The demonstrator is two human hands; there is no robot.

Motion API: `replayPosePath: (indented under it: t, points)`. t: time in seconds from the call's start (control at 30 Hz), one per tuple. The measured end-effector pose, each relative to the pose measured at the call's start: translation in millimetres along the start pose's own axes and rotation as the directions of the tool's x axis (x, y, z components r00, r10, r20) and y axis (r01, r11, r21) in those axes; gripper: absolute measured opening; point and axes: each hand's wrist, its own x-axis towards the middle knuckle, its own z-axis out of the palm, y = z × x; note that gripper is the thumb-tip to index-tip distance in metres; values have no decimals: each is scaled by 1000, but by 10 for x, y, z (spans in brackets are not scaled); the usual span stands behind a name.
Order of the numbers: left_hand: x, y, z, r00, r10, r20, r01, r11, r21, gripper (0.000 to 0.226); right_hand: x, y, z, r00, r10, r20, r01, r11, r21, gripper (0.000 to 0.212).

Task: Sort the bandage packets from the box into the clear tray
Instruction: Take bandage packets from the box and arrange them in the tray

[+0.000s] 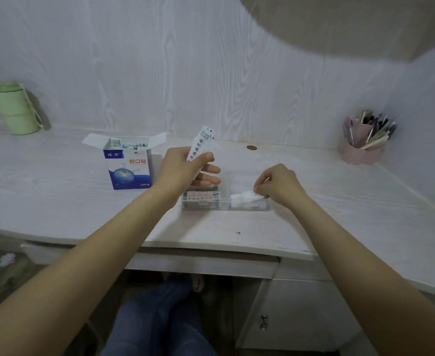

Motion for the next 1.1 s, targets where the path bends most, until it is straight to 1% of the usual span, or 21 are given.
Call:
replayPosePath:
  t: [0.1,0.23,0.37,0.43,0.47,0.5,0.53,0.57,0.63,0.67,0.7,0.8,0.9,0.97,1.03,1.1]
  points:
    - [0,3,22,1000,-4,-1,4,1000,-2,11,26,-27,40,1000,-8,7,9,991,-131,5]
    - [-16,3,50,1000,-9,19,9,1000,25,8,20,-73,77,999,-4,37,14,964,-267,4]
    - [-25,18,43,999,-10,36,9,999,32,8,38,-118,93,999,29,43,-13,942,-336,6]
    - [-26,21,28,999,-11,41,10,1000,27,9,47,-122,88,999,24,48,-7,941,-339,6]
    - [-27,22,18,999,-11,41,10,1000,21,9,54,-126,82,999,2,37,9,953,-302,6]
    - [-27,22,10,999,-13,43,13,1000,14,9,57,-137,73,999,-32,15,35,974,-222,8]
    - [-23,24,2,999,-18,46,18,1000,3,8,54,-165,58,998,-70,-11,68,993,-95,11]
    - [-22,19,-3,998,-26,53,27,1000,-12,6,30,-209,38,994,-102,-29,104,992,73,16]
    - [-22,23,-21,996,-43,74,46,998,-49,3,-40,-348,-10,990,-142,-17,138,916,378,25]
    - [-23,25,-25,995,-48,87,53,997,-58,5,-69,-411,-23,987,-160,5,139,871,472,26]
    - [-25,27,-32,993,-50,105,56,997,-55,6,-91,-471,-20,983,-181,27,140,837,529,22]
    - [-47,40,-62,979,-33,201,41,999,-34,11,-86,-580,49,972,-229,53,152,786,599,7]
    - [-51,42,-131,966,-16,257,13,1000,14,13,-47,-641,113,973,-225,59,134,751,647,4]
    - [-27,38,-207,967,-26,254,25,1000,6,17,-16,-663,141,977,-210,38,130,724,678,9]
    - [12,32,-291,973,-40,229,47,998,-28,20,24,-677,171,985,-173,28,93,652,752,8]
    - [61,33,-368,982,-35,186,44,998,-45,17,79,-688,201,988,-134,79,0,510,860,7]
